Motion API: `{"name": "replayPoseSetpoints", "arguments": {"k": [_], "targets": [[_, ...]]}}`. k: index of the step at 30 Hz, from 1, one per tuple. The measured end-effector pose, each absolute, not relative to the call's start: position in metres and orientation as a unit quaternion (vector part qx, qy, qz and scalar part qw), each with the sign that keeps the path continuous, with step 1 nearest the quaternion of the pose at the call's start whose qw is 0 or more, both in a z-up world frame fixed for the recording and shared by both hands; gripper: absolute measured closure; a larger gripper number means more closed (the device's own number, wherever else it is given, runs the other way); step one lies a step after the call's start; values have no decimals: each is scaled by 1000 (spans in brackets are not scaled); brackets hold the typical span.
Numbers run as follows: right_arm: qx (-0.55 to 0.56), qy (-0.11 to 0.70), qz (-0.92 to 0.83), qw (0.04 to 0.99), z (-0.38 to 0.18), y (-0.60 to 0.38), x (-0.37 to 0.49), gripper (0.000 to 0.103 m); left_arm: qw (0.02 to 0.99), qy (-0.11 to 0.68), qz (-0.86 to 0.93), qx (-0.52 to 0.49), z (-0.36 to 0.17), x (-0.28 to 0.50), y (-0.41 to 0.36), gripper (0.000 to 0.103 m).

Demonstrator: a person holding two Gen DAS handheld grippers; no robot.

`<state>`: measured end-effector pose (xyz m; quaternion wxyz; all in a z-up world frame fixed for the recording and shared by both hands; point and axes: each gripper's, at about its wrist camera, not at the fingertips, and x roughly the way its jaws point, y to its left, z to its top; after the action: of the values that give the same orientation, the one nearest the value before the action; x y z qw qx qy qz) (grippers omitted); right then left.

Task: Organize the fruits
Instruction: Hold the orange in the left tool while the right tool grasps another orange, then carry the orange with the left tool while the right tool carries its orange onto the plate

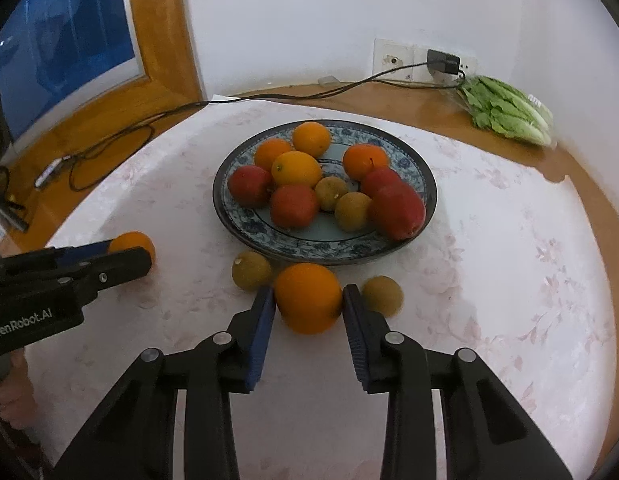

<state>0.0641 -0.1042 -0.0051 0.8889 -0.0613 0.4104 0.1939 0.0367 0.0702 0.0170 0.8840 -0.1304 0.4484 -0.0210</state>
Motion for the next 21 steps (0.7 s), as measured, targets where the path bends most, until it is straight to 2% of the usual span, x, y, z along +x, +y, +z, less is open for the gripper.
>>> {"name": "replayPoseSetpoints", "arguments": {"k": [21], "targets": [[-33, 388, 207, 897, 20, -118, 64, 68, 896, 426, -63, -106, 46, 56, 40, 64]]}}
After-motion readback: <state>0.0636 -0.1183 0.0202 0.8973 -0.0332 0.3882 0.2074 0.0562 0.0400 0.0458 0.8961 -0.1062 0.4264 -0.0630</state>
